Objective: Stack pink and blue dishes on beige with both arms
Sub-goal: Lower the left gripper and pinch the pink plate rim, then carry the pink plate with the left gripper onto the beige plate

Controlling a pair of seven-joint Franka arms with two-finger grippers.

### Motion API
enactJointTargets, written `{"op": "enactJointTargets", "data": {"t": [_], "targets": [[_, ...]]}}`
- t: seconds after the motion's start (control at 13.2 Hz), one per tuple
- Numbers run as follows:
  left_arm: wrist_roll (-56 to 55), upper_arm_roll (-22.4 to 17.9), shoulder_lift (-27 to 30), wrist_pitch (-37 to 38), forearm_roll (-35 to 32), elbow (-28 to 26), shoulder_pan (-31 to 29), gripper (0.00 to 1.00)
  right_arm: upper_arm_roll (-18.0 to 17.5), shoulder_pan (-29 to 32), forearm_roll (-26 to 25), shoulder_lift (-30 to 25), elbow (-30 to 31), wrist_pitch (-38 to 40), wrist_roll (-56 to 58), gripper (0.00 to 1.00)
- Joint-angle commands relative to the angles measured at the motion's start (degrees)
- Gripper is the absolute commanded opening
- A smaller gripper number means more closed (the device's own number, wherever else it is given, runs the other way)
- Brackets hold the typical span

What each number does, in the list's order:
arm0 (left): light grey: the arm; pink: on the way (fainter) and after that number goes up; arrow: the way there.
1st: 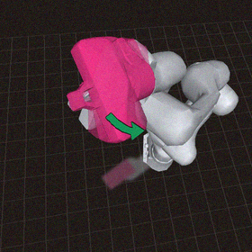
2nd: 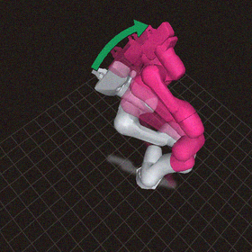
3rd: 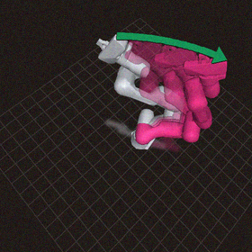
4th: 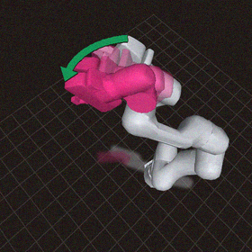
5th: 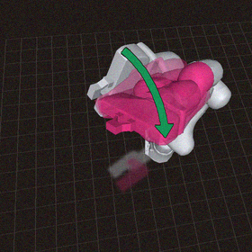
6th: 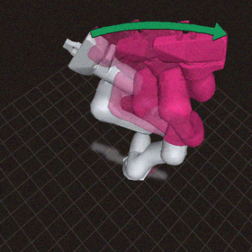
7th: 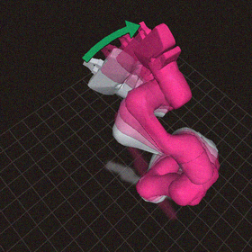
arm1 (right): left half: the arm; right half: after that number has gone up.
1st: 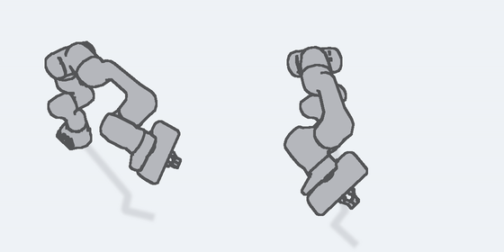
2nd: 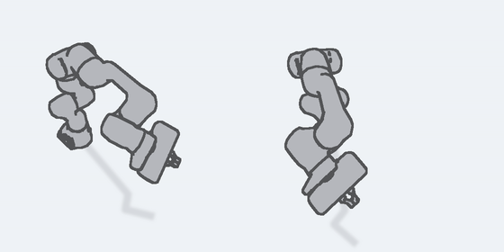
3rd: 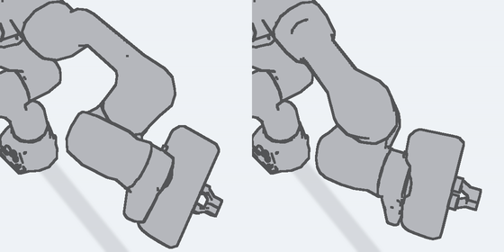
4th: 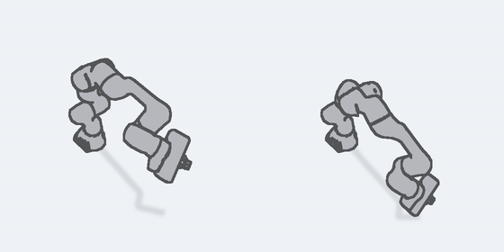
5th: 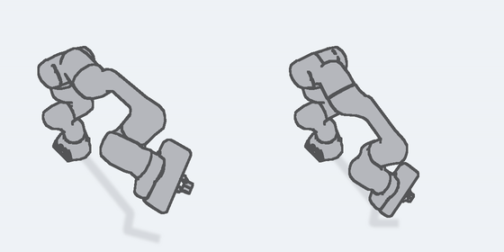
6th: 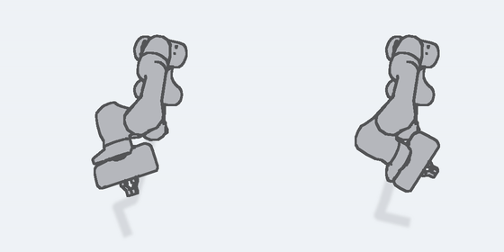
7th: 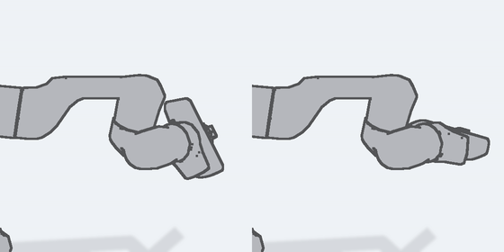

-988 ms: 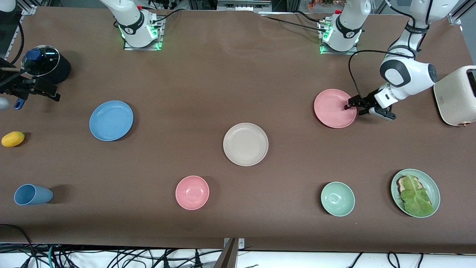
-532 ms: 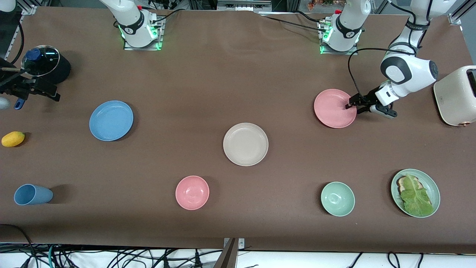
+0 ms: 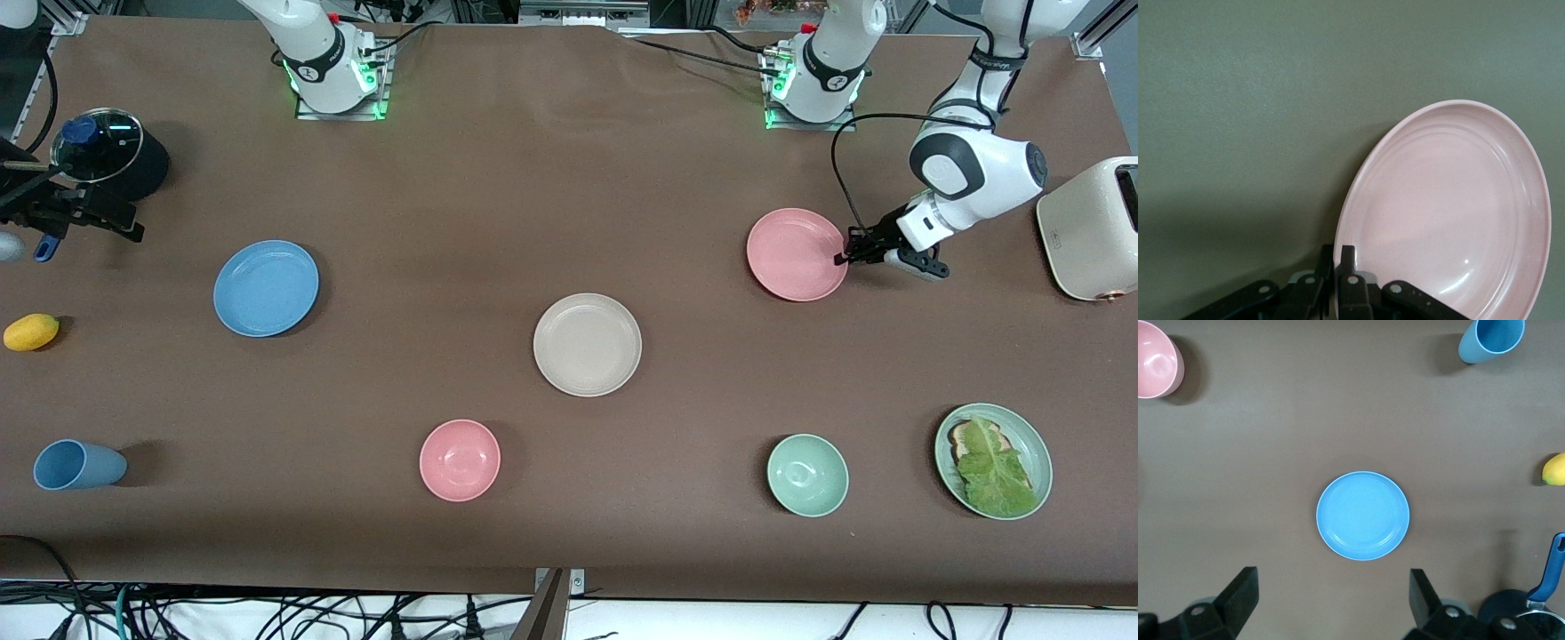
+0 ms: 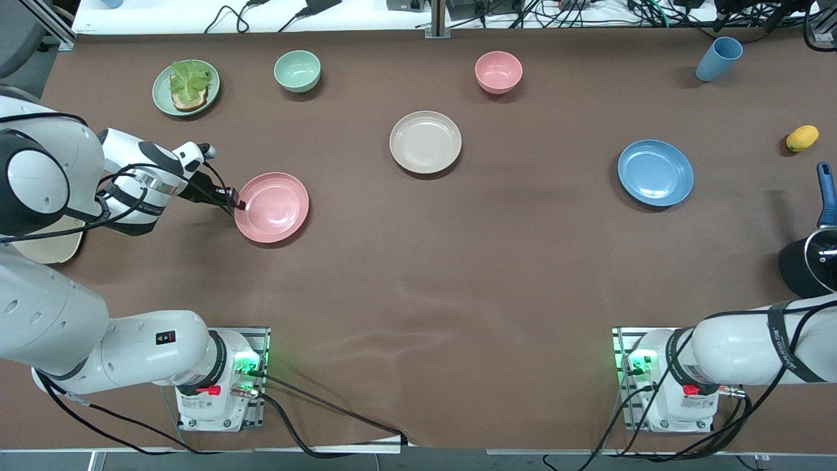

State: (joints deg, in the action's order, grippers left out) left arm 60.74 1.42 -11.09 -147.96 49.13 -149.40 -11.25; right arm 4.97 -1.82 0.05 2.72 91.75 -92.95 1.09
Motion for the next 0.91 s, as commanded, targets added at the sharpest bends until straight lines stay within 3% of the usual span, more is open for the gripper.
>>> {"op": "enactJointTargets", "data": {"t": [0.0, 0.23, 0.46, 0.84], "targets": [[0.17, 0.16, 1.69, -0.57, 2.03, -1.25, 0.26, 0.0, -0.05, 0.06, 0.56, 0.27, -0.87, 0.4, -0.3, 1.0], [-4.12, 0.16, 4.05, 1.96, 1.94, -0.81, 0.96, 0.0, -0.05, 0.06, 0.56, 0.18, -0.87, 0.4, -0.21, 1.0], [-11.93, 0.25, 7.56, 2.5, 1.59, -0.63, 5.69, 0.0, -0.05, 0.06, 0.56, 0.27, -0.87, 0.4, -0.21, 1.0], [-22.67, 0.78, 8.72, 3.55, 0.62, 4.28, 10.27, 0.0, -0.05, 0.06, 0.56, 0.27, -0.87, 0.4, -0.21, 1.0]]}}
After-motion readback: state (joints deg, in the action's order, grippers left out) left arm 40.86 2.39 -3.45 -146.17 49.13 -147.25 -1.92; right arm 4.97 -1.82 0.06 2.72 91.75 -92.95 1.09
